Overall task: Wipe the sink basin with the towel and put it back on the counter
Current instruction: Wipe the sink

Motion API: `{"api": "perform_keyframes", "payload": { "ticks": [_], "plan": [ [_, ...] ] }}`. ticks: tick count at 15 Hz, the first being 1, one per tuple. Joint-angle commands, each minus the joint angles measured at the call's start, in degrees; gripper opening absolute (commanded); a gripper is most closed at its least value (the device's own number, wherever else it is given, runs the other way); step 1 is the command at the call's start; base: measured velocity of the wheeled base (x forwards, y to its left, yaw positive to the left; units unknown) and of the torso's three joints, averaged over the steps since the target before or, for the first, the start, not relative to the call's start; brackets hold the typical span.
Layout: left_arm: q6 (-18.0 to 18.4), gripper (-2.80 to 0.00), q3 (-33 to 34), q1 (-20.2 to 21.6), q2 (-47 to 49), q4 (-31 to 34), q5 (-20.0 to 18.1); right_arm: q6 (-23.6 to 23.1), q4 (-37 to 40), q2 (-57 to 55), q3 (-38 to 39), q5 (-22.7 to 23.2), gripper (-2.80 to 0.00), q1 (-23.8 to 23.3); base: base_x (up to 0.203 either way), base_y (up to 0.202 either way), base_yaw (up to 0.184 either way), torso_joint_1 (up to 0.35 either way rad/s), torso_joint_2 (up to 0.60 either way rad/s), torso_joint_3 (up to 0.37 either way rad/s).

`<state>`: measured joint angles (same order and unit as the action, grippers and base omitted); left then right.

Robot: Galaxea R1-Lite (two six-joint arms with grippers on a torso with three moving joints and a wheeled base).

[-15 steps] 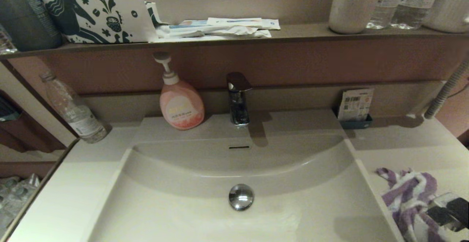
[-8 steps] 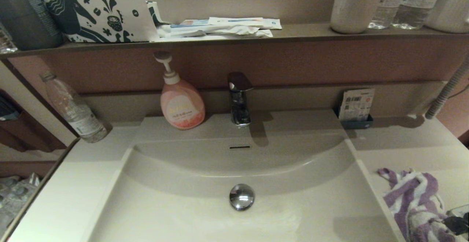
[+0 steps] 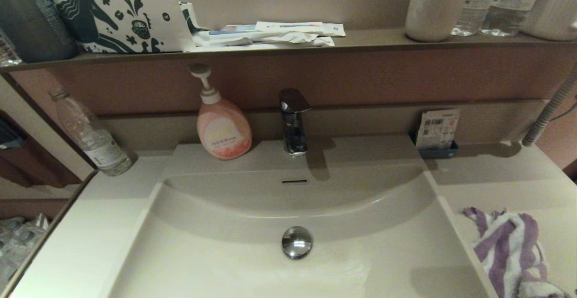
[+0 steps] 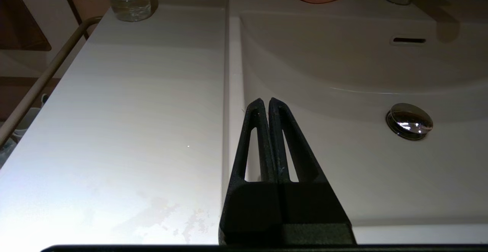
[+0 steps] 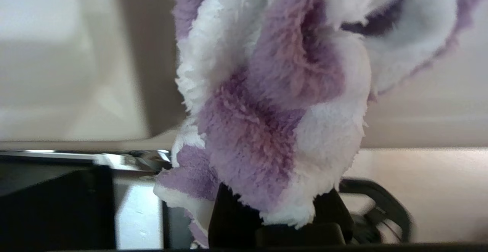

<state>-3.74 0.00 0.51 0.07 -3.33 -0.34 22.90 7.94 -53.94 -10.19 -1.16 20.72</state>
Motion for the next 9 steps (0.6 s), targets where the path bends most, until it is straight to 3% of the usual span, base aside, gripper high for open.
{"api": "perform_keyframes", "payload": {
  "ticks": [1, 7, 9],
  "plan": [
    [-0.04, -2.8, 0.0, 0.02, 0.01, -0.1, -0.01, 0.31, -3.25, -0.53, 1.94, 0.69, -2.8, 0.02, 0.0, 0.0, 0.0, 0.0, 0.0, 0.0],
    [-0.04, -2.8, 0.0, 0.02, 0.01, -0.02, -0.01, -4.85, -11.83, -15.36, 1.85, -3.09, -2.8, -0.02, 0.0, 0.0, 0.0, 0.0, 0.0, 0.0],
    [-0.04, -2.8, 0.0, 0.02, 0.01, -0.08, -0.01, -8.78, -12.46, -18.64, 1.75, -7.18, -2.8, -0.04, 0.0, 0.0, 0.0, 0.0, 0.0, 0.0]
  ]
}}
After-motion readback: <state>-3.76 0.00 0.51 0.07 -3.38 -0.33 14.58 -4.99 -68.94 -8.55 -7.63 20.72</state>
